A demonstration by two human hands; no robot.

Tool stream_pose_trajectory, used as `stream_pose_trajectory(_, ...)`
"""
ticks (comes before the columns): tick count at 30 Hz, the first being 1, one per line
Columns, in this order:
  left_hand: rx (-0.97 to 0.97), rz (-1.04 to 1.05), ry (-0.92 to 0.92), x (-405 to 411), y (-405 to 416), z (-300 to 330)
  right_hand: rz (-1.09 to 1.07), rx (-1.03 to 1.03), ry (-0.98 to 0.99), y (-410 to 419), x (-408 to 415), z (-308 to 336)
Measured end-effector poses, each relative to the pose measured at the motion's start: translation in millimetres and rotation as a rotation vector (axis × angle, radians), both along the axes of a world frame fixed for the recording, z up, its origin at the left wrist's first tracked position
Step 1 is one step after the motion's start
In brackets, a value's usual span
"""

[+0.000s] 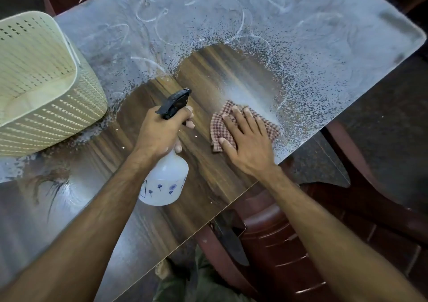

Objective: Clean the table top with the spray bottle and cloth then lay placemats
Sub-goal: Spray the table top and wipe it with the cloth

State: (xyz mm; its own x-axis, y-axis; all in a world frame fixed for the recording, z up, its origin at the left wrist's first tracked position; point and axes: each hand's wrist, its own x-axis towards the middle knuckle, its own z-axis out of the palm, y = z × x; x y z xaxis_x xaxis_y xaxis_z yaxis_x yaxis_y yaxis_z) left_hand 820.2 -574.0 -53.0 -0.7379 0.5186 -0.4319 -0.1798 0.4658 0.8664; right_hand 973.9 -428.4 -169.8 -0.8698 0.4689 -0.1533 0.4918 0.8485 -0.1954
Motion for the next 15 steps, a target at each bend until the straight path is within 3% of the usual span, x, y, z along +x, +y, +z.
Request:
stream_pose_trajectory(7,-0.011,-0.034,-0.013,17.1,-8.3,-2.9,-0.356,0.032,-0.031,76.4,-4.4,-1.6)
stream_pose_trajectory(15,-0.011,-0.089,0.004,27.8,-2.3,2.3,-0.102,0.012,0.018,-30.6,24.8,-0.5)
